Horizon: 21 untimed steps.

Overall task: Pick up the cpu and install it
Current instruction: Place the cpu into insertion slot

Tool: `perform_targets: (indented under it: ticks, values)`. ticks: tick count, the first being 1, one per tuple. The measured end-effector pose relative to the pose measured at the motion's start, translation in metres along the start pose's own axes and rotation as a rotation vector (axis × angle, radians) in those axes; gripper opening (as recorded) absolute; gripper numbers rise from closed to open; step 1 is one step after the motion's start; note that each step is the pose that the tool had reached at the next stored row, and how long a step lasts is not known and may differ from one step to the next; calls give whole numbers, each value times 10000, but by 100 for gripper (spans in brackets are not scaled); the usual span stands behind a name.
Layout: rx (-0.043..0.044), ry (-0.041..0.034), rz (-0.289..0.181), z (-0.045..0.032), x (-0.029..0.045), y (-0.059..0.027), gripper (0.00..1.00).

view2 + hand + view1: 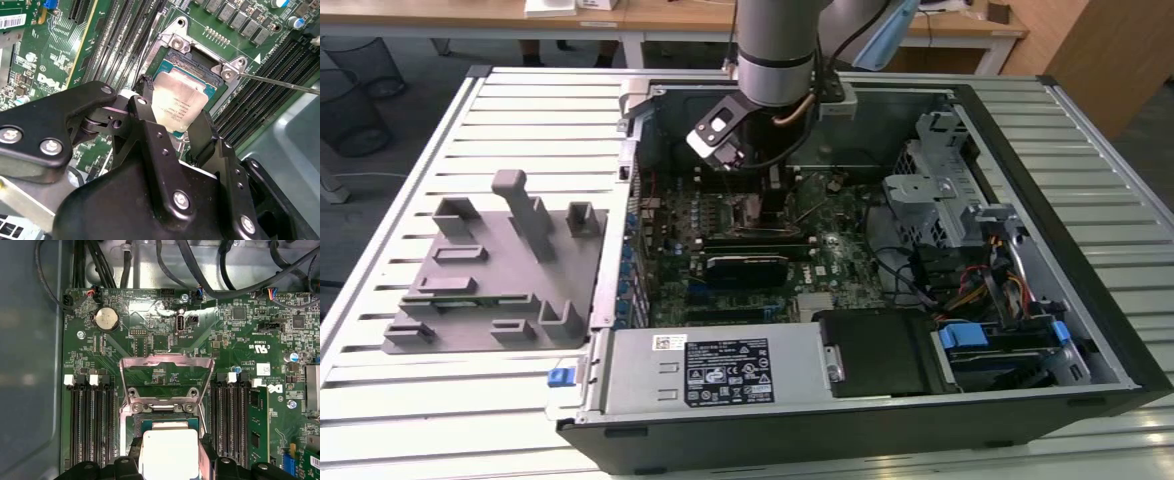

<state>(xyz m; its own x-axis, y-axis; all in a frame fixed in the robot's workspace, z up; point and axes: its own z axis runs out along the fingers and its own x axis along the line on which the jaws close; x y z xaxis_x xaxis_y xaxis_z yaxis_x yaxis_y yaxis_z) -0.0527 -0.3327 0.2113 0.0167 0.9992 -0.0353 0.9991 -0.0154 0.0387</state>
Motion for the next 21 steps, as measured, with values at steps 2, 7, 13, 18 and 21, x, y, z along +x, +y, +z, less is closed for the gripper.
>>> perform_targets:
  ticks: [2, 7, 13, 18, 21]
  values:
    - [-1, 4, 0, 7, 1, -2, 53]
    - [-1, 4, 1, 30, 7, -11, 53]
    - [-2, 6, 14, 56, 27, -12, 53]
    - [1, 1, 53, 73, 27, -22, 53]
    - [1, 3, 53, 83, 28, -25, 53]
